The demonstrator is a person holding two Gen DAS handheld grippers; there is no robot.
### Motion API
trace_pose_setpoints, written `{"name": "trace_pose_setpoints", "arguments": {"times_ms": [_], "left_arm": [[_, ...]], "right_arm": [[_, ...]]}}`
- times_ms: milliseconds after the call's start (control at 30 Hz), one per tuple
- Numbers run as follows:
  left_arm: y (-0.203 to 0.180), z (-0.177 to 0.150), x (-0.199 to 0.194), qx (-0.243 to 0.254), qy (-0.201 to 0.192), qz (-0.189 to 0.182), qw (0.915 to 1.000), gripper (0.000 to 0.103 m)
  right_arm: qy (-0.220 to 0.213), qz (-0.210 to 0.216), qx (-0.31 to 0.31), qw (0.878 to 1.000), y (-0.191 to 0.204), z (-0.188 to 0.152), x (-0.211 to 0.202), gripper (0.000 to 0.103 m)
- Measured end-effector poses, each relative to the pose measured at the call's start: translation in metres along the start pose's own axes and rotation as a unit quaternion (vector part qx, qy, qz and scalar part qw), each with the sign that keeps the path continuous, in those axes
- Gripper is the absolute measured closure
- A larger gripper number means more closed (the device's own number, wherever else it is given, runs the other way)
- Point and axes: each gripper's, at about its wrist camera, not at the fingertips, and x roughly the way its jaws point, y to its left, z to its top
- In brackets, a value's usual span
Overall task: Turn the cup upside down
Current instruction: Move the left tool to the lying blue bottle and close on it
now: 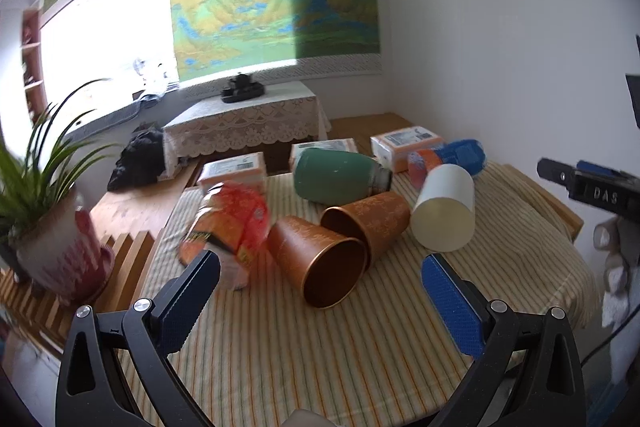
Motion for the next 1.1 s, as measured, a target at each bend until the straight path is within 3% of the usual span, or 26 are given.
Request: {"name": "trace_pose_setpoints", "arguments": {"times_ms": [200, 400, 533, 733, 967, 1100], "left_arm": [[-0.034, 0.052, 0.041, 0.084, 0.062, -0.059, 0.9928, 0.001], [-0.089, 0.108, 0.090, 0.167, 0.095, -0.079, 0.9781, 0.001], [-0.124, 0.137, 0.121, 0.199, 0.135, -0.123, 0.9628, 0.001], [-0.179, 0.159, 0.184, 0.261, 0.183, -0.145, 0.9366, 0.001], [-0.222, 0.161, 0.243, 0.310, 0.246, -0.164, 0.9035, 0.001], [-0.231, 0.155, 0.263, 0.323, 0.267, -0.169, 0.8922, 0.001]], "right_arm": [[0.008, 0.002, 0.033, 0.999, -0.028, 0.002, 0.002, 0.013], [-0.003, -0.012, 0.048, 0.999, -0.050, -0.006, -0.009, 0.013], [-0.007, -0.022, 0.053, 0.998, -0.064, -0.014, -0.016, 0.013], [-0.004, -0.034, 0.065, 0.997, -0.085, -0.025, -0.022, 0.013], [0.004, -0.039, 0.082, 0.996, -0.102, -0.033, -0.020, 0.013], [0.010, -0.042, 0.086, 0.995, -0.104, -0.037, -0.017, 0.013]]}}
